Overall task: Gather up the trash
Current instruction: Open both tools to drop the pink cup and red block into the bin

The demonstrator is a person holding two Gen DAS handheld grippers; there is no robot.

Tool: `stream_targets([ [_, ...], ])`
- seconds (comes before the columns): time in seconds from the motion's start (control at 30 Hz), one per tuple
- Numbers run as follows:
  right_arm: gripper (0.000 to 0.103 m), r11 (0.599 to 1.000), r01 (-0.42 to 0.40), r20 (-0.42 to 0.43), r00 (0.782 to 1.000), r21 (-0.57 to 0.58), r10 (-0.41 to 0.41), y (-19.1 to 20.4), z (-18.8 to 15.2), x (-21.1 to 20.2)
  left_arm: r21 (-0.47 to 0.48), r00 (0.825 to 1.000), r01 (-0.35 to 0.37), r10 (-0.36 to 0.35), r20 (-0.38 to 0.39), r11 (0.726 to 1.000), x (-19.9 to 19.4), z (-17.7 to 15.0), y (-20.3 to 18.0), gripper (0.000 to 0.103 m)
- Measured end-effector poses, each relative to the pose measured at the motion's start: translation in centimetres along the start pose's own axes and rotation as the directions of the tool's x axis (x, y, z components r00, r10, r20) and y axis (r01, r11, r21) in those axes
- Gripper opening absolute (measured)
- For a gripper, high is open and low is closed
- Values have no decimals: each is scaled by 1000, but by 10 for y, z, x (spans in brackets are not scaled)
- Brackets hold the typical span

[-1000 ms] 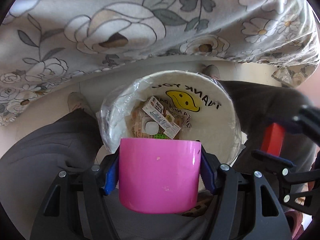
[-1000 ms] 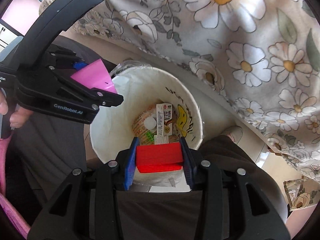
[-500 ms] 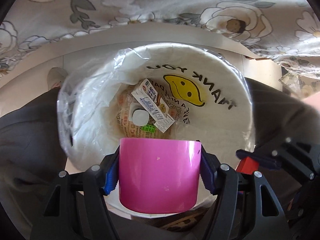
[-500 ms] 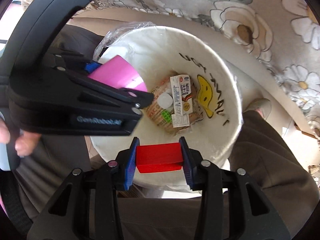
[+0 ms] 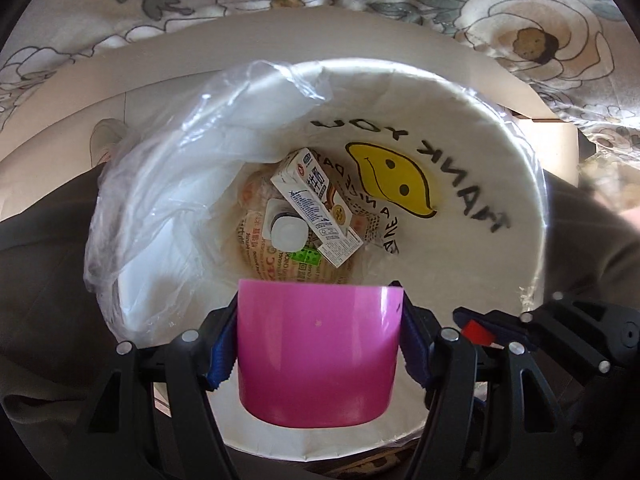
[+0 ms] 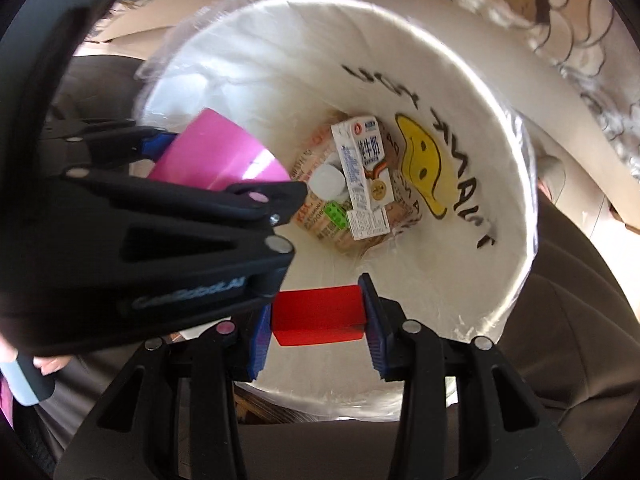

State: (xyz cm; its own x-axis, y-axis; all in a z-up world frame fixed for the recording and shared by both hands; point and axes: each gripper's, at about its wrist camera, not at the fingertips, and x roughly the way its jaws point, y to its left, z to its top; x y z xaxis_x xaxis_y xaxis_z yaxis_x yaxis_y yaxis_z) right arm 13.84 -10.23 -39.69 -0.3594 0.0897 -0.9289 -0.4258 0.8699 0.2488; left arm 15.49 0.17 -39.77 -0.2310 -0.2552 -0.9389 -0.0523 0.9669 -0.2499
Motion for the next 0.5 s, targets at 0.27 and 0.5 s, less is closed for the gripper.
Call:
stream_targets([
  [0.27, 52, 1000, 12, -5, 1000, 23, -12, -5, 1, 2, 6, 1000, -8, 8, -13, 1000, 9, 0, -2, 74],
  [0.5, 52, 1000, 16, 3, 1000, 16, -16, -5, -1, 1, 0, 1000, -9, 9, -14, 1000, 16, 1, -3, 74],
])
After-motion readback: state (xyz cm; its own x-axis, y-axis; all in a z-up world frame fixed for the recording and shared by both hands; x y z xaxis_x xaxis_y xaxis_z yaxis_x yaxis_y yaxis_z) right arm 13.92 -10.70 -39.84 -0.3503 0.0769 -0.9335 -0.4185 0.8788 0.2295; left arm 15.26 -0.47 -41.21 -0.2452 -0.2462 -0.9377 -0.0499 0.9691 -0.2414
